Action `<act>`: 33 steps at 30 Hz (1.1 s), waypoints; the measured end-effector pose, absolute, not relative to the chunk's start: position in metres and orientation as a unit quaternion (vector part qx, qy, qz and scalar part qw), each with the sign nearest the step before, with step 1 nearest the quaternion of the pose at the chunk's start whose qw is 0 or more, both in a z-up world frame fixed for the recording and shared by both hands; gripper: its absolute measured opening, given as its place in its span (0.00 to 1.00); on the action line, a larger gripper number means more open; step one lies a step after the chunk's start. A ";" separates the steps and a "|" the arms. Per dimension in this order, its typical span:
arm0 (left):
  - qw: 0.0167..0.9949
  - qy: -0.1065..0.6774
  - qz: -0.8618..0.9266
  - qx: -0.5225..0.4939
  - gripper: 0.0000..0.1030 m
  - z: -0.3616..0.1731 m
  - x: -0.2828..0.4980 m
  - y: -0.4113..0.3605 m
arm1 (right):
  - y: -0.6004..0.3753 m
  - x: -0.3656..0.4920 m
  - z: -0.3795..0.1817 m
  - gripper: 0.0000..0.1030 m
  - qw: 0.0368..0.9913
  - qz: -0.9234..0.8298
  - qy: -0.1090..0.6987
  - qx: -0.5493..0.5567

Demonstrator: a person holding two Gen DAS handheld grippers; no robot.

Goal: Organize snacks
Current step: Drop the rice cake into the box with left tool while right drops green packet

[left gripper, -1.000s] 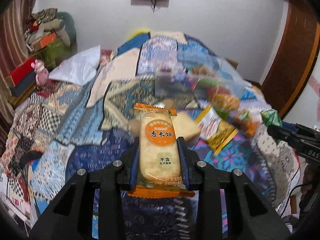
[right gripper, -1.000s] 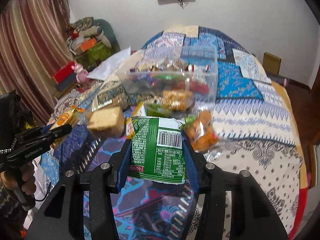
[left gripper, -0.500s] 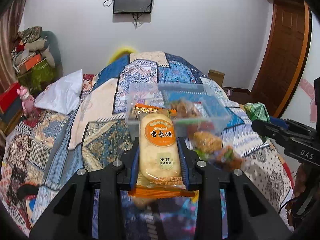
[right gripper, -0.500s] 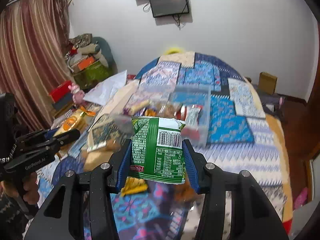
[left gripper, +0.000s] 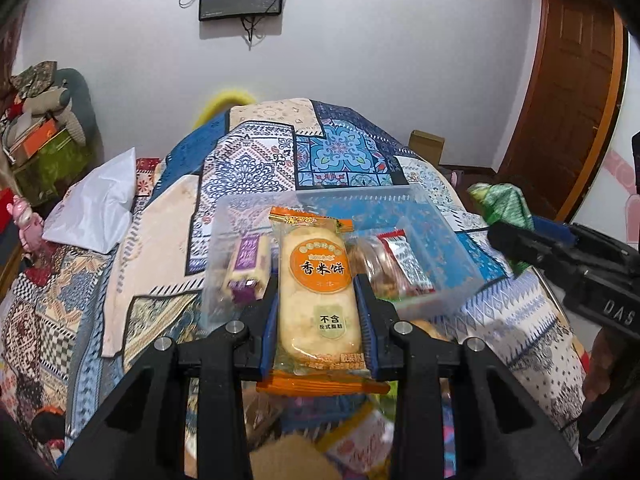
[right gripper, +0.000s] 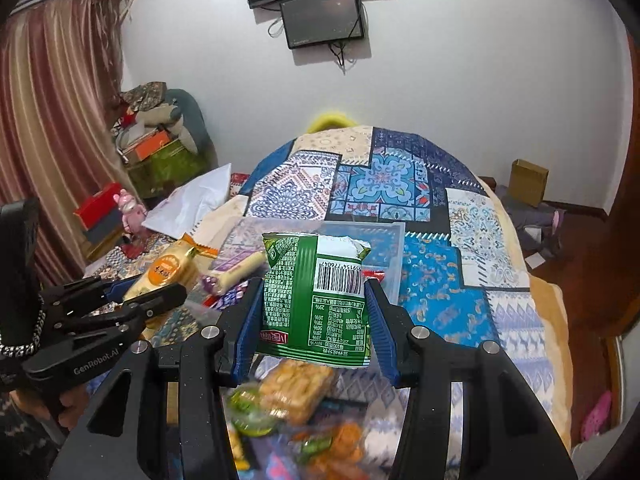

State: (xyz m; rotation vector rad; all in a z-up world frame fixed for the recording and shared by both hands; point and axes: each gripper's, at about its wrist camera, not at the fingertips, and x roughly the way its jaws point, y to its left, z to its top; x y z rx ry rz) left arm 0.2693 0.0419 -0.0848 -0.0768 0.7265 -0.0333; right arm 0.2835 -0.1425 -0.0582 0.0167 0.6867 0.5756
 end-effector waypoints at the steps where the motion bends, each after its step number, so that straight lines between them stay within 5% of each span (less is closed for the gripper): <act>1: 0.933 0.357 -0.017 -0.038 0.33 -0.087 0.275 0.042 | -0.141 0.288 -0.061 0.45 0.900 0.278 0.335 0.009; 18: 0.910 0.412 0.001 -0.040 0.35 -0.134 0.346 0.044 | -0.113 0.342 -0.115 0.45 0.883 0.258 0.392 -0.022; 22: 0.915 0.401 0.002 -0.042 0.60 -0.126 0.339 0.045 | -0.115 0.337 -0.107 0.46 0.884 0.259 0.389 -0.028; 33: 0.931 0.364 -0.010 -0.029 0.72 -0.077 0.282 0.045 | -0.140 0.296 -0.068 0.51 0.892 0.273 0.361 -0.022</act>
